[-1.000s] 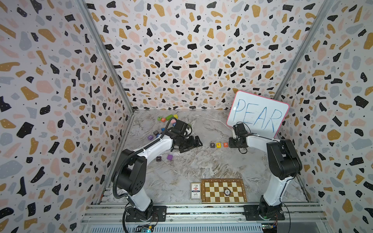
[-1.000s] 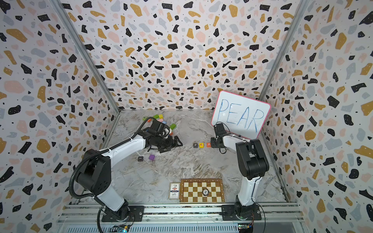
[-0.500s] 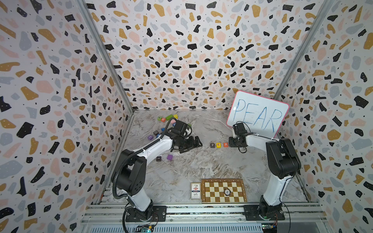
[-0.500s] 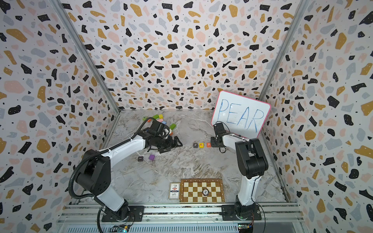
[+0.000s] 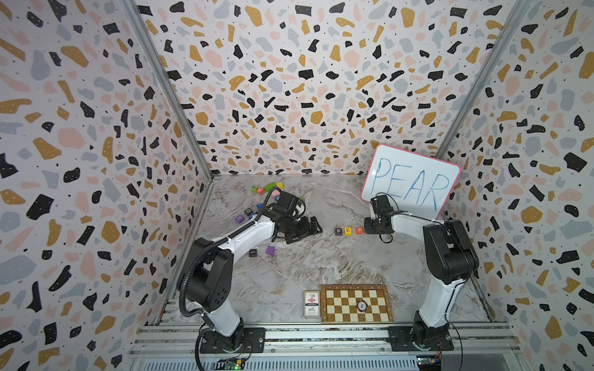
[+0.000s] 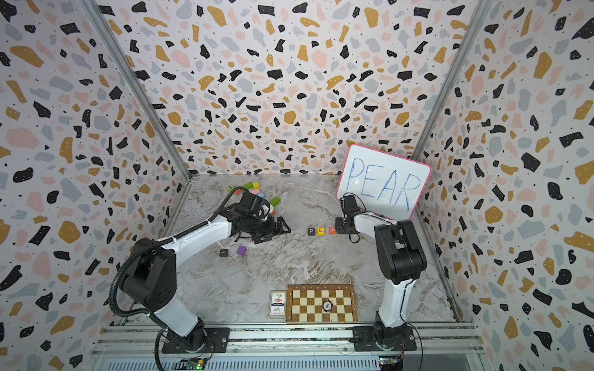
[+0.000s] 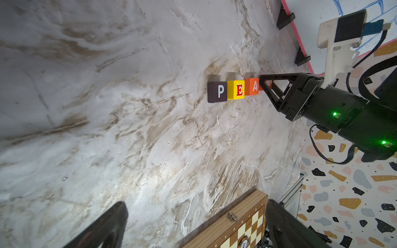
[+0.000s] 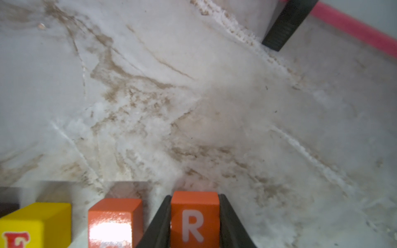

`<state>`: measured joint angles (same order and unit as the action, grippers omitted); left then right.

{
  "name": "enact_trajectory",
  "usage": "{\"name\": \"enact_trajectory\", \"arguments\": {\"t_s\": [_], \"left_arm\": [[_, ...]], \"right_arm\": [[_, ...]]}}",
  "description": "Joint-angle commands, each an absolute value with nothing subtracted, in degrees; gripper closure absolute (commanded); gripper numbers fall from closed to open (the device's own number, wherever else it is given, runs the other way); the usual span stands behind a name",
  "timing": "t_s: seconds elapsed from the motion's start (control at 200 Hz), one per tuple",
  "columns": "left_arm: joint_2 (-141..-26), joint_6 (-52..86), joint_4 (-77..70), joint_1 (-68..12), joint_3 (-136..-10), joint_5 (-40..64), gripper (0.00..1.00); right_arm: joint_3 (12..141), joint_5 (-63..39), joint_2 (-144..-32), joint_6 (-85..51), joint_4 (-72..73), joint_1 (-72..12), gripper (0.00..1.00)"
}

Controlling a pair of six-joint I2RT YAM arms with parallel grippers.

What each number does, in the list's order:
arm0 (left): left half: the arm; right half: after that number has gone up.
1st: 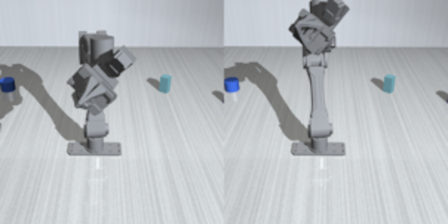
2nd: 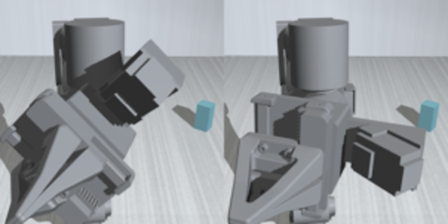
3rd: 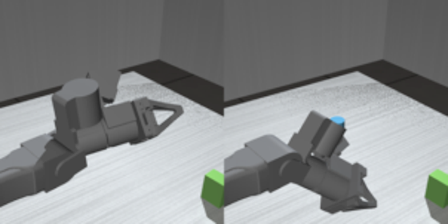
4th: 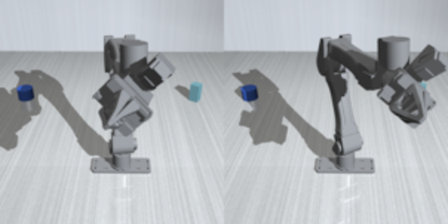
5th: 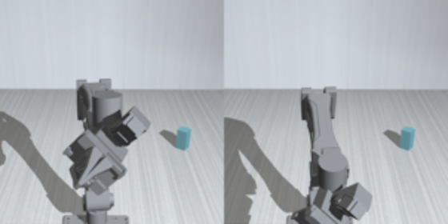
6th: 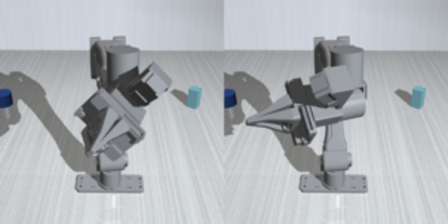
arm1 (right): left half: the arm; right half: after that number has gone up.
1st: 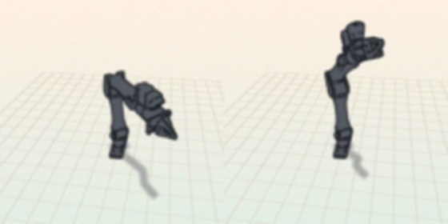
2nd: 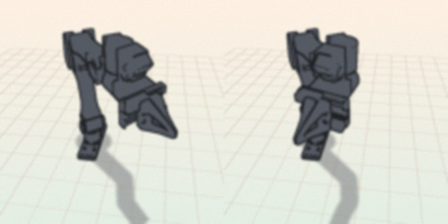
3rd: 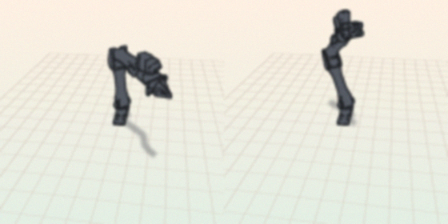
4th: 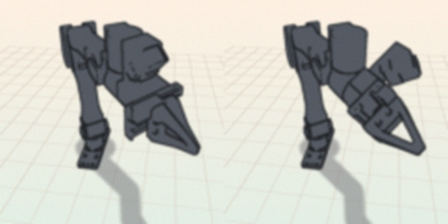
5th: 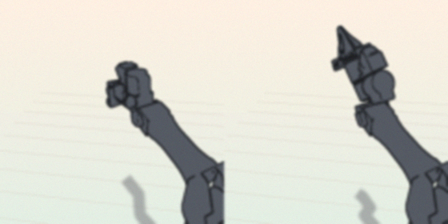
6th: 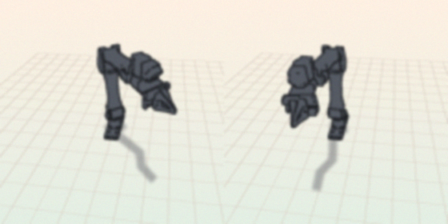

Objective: Spell the uppercase word “pear” with letter blocks
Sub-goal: Place the letter block at the center of the board, then reset both arms

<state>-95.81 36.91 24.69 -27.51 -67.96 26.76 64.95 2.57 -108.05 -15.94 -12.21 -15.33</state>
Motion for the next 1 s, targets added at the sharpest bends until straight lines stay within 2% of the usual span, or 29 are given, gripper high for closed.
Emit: {"name": "enact_trajectory", "arguments": {"t_s": [0.0, 0.245, 0.385, 0.486, 0.536, 0.591, 0.636, 0.721, 0.871, 0.996], "left_arm": [[-94.6, 37.2, 23.6, -27.8, -67.2, 27.3, 0.01], [-93.3, 36.9, 23.8, -27.8, -67.0, 26.1, 0.01], [-89.5, 33.7, 24.0, -27.2, -66.0, 25.4, 0.01], [-83.8, 26.8, 27.8, -27.0, -65.4, 14.2, 0.01], [-81.4, 24.1, 28.9, -27.1, -64.6, 5.8, 0.01], [-78.3, 17.0, 25.1, -26.8, -61.2, -0.3, 0.01], [-75.4, 14.6, 20.6, -26.8, -56.5, -9.6, 0.01], [-70.9, 10.2, 11.6, -22.7, -48.0, -19.5, 0.01], [-68.9, 6.4, 1.6, -12.3, -40.2, -14.1, 0.03], [-75.9, 4.9, -4.0, -7.9, -38.7, -11.6, 0.05]], "right_arm": [[65.8, 3.1, -108.8, -15.9, -14.6, -15.2, 0.63], [66.8, 3.9, -106.3, -16.4, -15.3, -15.4, 0.52], [64.4, 9.0, -101.3, -16.7, -13.3, -16.8, 0.45], [59.8, 9.5, -96.3, -14.4, -7.0, -17.1, 0.33], [57.4, 13.8, -93.8, -14.0, -3.5, -17.1, 0.26], [53.3, 18.9, -90.7, -12.8, 2.6, -17.2, 0.25], [49.2, 21.3, -87.9, -10.9, 8.9, -17.2, 0.24], [42.2, 21.7, -84.2, -4.5, 19.3, -16.7, 0.23], [36.3, 23.0, -82.2, 1.9, 25.6, -17.0, 0.21], [27.6, 22.3, -82.1, 3.0, 38.4, -15.5, 0.21]]}}
